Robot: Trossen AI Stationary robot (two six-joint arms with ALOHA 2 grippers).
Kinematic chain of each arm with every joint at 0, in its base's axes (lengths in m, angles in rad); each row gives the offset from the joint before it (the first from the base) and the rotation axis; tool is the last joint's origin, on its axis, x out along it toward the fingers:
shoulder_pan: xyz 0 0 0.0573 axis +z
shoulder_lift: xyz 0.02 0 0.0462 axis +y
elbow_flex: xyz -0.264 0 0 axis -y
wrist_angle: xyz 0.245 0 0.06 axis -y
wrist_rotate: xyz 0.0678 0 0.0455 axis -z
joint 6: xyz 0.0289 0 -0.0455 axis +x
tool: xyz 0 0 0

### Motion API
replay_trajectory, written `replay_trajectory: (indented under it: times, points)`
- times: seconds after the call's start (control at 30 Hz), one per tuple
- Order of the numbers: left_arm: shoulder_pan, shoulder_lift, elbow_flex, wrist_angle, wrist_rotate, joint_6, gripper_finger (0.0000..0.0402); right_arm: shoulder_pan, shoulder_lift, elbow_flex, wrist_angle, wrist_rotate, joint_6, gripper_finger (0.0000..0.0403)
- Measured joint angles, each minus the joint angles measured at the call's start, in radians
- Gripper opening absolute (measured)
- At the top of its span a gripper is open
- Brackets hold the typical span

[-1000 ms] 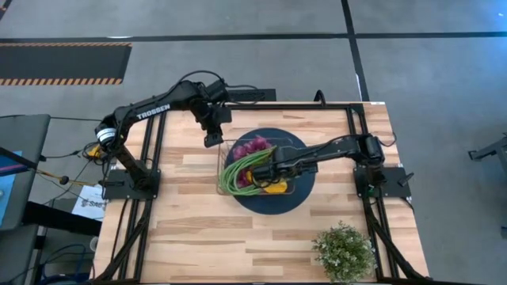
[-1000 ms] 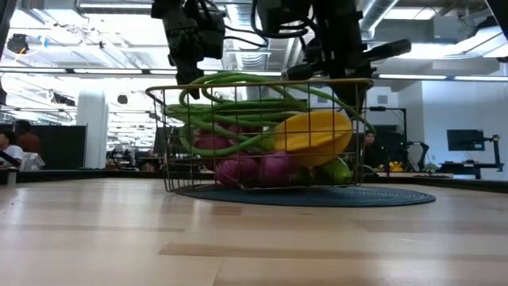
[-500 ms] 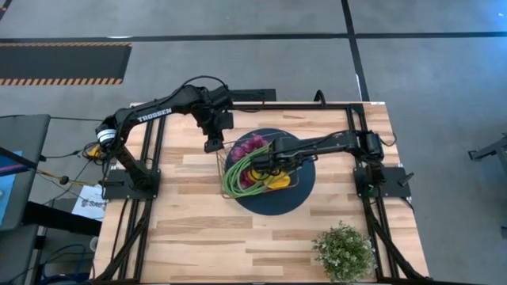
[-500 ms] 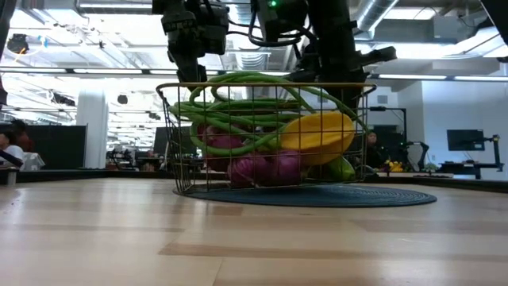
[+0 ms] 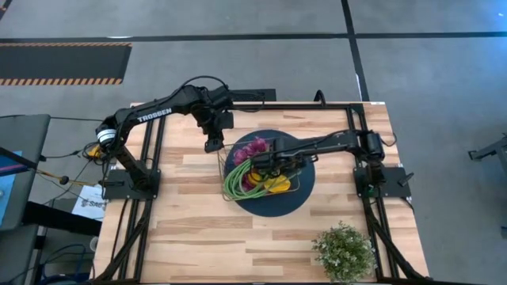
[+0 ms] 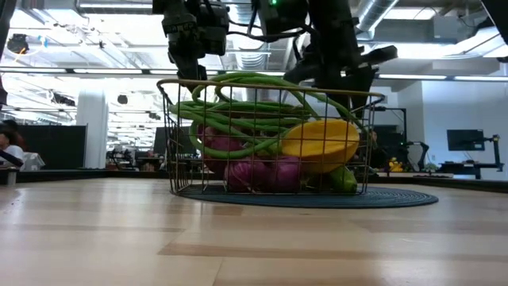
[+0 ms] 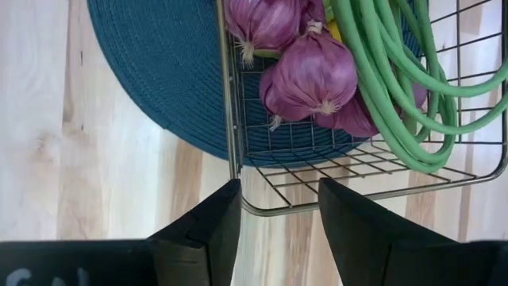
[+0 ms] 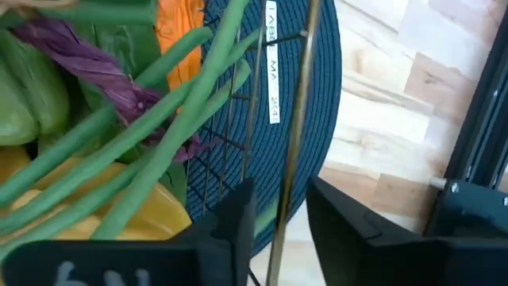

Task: Build produce basket
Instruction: Return to Home Position

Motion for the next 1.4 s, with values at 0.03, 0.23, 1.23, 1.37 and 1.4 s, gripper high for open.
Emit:
replay_trajectory:
  times: [0.03,0.23,1.23,1.37,1.4]
  points:
    - [0.0,0.0,0.0,0.0,0.001,0.0,0.0155,-0.003,-0.003,0.001,0.0,-0.007,-0.006,0.0127]
    - [-0.005,-0.022,-0.001,-0.008,0.005,0.035,0.0155,-0.025,-0.025,0.083,-0.002,-0.011,-0.054,0.0173]
    - [-0.323,-0.993,-0.643,0.287,-0.468,-0.888,0.0,0.111,-0.941,-0.029,0.024,0.483,-0.452,0.0004]
    - [-0.473,-1.027,-0.771,0.447,-0.569,-0.971,0.0,0.232,-1.096,-0.237,0.142,0.486,-0.404,0.0002]
    - [-0.507,-1.027,-0.803,0.501,-0.586,-0.984,0.0,0.265,-1.14,-0.305,0.193,0.488,-0.394,0.0002]
